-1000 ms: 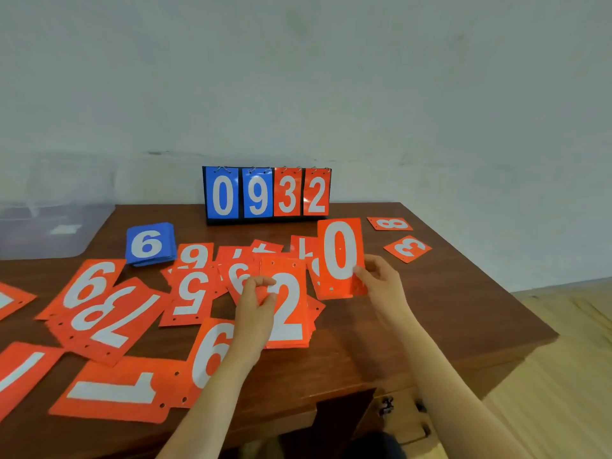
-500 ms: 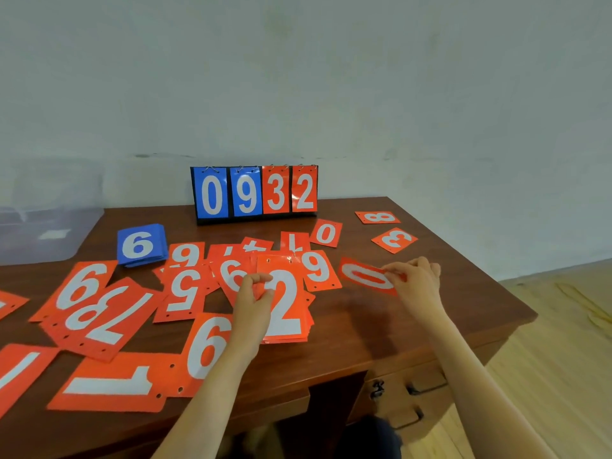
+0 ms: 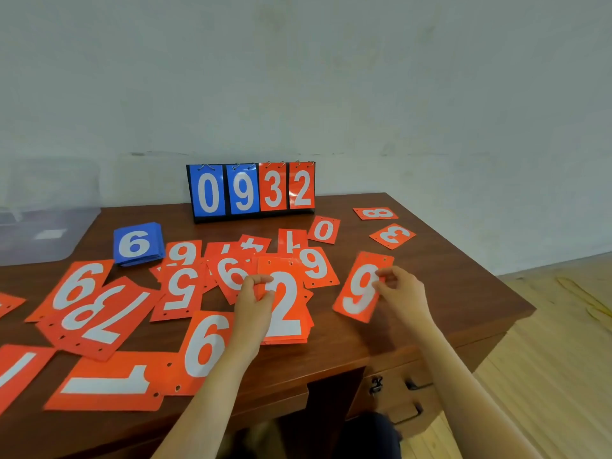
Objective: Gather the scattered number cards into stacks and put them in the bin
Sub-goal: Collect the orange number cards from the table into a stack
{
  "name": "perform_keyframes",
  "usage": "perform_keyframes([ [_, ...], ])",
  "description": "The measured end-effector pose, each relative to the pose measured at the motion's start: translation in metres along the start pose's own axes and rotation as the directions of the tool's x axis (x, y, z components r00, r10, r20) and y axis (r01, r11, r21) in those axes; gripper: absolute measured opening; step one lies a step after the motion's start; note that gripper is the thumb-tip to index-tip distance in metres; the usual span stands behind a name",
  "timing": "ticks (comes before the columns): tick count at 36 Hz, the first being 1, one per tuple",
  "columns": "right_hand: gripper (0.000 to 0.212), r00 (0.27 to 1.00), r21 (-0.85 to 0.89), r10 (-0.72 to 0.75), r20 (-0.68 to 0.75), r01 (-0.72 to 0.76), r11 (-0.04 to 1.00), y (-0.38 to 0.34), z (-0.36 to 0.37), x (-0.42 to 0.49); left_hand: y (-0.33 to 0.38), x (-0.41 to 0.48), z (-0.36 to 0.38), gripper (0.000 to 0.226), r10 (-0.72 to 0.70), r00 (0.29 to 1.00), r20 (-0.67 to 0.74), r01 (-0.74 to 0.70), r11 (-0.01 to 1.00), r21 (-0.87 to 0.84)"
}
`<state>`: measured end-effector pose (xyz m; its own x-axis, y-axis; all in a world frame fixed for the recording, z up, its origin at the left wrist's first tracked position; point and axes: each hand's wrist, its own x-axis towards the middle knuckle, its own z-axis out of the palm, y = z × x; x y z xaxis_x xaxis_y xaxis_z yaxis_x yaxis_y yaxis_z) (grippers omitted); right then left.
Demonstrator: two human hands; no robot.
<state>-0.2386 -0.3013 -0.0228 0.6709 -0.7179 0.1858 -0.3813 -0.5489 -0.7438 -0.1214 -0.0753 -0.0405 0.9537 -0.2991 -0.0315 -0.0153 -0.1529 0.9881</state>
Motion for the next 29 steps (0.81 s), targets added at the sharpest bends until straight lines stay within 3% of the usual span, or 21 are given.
perform_keyframes([
  [8,0.032,0.998,0.248,0.061,-0.024,-0.053,0.967,-0.01,0.0,-0.003,0.0,0.0,0.003,0.02,-0.012,1.0,0.004,0.012,1.0,-0.018],
  [18,0.02,0.994,0.396,0.003,0.106,-0.045,0.917,-0.025,0.026,-0.018,0.0,-0.01,0.01,0.01,-0.002,0.999,0.052,0.009,0.991,-0.134],
  [23,0.02,0.978,0.389,-0.076,0.194,-0.006,0.921,-0.038,0.043,-0.028,0.002,-0.014,0.013,0.028,-0.031,0.996,0.08,0.047,0.977,-0.208],
  [29,0.018,0.955,0.205,-0.232,0.184,0.193,0.959,-0.055,0.066,-0.034,0.0,-0.012,0.012,0.024,-0.009,0.998,0.065,0.021,0.981,-0.191],
])
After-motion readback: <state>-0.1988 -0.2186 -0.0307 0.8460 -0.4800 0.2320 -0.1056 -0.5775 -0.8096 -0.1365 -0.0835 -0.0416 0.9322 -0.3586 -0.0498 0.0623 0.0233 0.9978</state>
